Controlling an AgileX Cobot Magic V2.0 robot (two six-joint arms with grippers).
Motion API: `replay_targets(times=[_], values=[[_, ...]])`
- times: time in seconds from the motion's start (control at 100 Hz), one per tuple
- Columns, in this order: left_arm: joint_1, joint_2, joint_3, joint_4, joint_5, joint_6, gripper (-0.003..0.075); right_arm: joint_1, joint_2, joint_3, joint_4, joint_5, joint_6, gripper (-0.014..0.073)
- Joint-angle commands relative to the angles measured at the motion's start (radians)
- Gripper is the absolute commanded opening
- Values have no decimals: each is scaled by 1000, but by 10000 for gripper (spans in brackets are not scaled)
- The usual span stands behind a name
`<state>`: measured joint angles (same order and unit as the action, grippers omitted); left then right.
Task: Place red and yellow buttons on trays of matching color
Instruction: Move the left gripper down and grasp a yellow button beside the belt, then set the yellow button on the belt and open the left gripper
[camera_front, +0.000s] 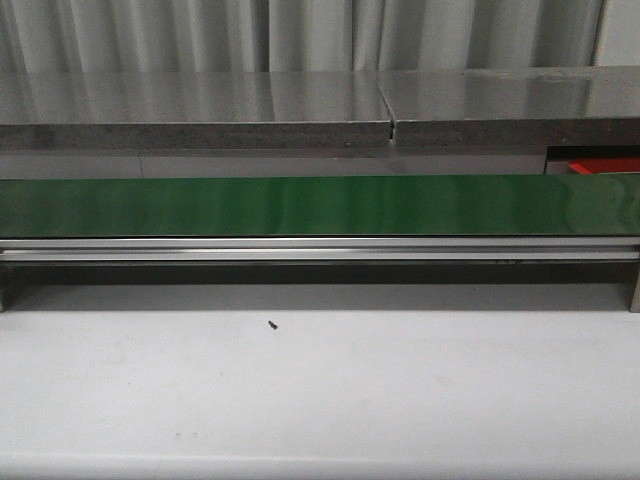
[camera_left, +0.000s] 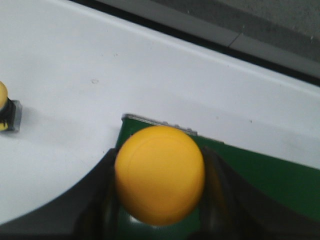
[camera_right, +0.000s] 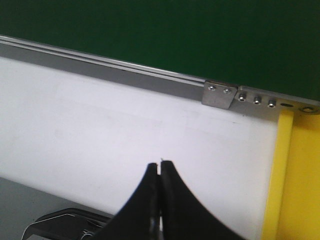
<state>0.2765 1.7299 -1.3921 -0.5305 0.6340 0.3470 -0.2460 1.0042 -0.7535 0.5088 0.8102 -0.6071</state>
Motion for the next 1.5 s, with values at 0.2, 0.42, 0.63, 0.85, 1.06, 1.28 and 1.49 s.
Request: replay_targets(times=[0.2, 0.42, 0.63, 0.85, 1.06, 1.28, 1.49], values=[[-63, -49, 115, -1, -119, -7, -19, 3, -20, -26, 33, -38, -8, -68], [-63, -35, 118, -3, -128, -7, -18, 3, -20, -26, 33, -38, -8, -68], [-63, -19, 119, -3, -141, -7, 77, 3, -20, -26, 33, -38, -8, -68], [-63, -12, 134, -3, -141, -7, 291, 3, -20, -26, 33, -37, -8, -68], [-69, -34, 134, -9, -143, -1, 669, 3, -20, -26, 33, -37, -8, -68], [-69, -138, 112, -25, -145, -1, 663, 3, -20, -26, 33, -37, -8, -68], [-39, -191, 30, 28, -127, -1, 663, 3, -20, -26, 33, -37, -8, -68]])
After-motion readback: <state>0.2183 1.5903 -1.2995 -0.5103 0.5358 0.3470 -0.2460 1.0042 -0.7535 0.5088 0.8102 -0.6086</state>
